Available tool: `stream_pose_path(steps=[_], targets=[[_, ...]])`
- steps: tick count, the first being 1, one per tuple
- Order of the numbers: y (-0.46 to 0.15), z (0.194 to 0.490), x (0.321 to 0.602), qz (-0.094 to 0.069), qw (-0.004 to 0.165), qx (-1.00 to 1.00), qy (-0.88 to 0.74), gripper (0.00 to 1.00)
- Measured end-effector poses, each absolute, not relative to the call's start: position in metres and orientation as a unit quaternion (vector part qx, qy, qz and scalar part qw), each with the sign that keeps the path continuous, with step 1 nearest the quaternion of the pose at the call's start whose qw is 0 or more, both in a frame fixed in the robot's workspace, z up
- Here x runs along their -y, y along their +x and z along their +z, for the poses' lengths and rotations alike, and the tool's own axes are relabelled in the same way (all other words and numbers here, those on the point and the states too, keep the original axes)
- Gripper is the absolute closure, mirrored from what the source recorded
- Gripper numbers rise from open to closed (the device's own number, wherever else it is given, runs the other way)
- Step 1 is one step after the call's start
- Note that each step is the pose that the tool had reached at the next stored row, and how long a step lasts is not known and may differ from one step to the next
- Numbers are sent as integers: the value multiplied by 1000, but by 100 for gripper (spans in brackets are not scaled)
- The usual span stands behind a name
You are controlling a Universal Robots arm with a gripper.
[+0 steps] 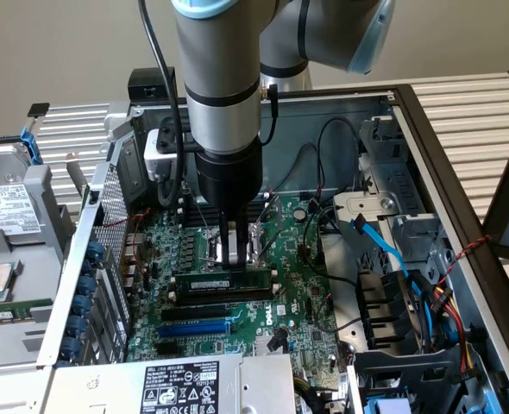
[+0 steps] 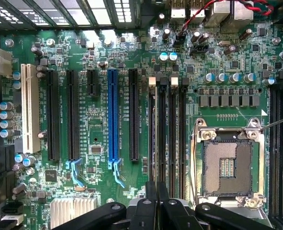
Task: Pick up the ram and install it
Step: 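Insert the ram into the slot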
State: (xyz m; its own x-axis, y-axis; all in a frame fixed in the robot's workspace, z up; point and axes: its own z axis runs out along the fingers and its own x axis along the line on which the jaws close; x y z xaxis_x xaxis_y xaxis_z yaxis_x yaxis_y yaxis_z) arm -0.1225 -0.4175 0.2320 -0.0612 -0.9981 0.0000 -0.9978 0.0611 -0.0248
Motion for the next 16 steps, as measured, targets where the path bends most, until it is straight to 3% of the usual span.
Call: stream_pose_path(steps=[16], targets=[[-123, 230, 418, -8, 10, -728, -685, 88]])
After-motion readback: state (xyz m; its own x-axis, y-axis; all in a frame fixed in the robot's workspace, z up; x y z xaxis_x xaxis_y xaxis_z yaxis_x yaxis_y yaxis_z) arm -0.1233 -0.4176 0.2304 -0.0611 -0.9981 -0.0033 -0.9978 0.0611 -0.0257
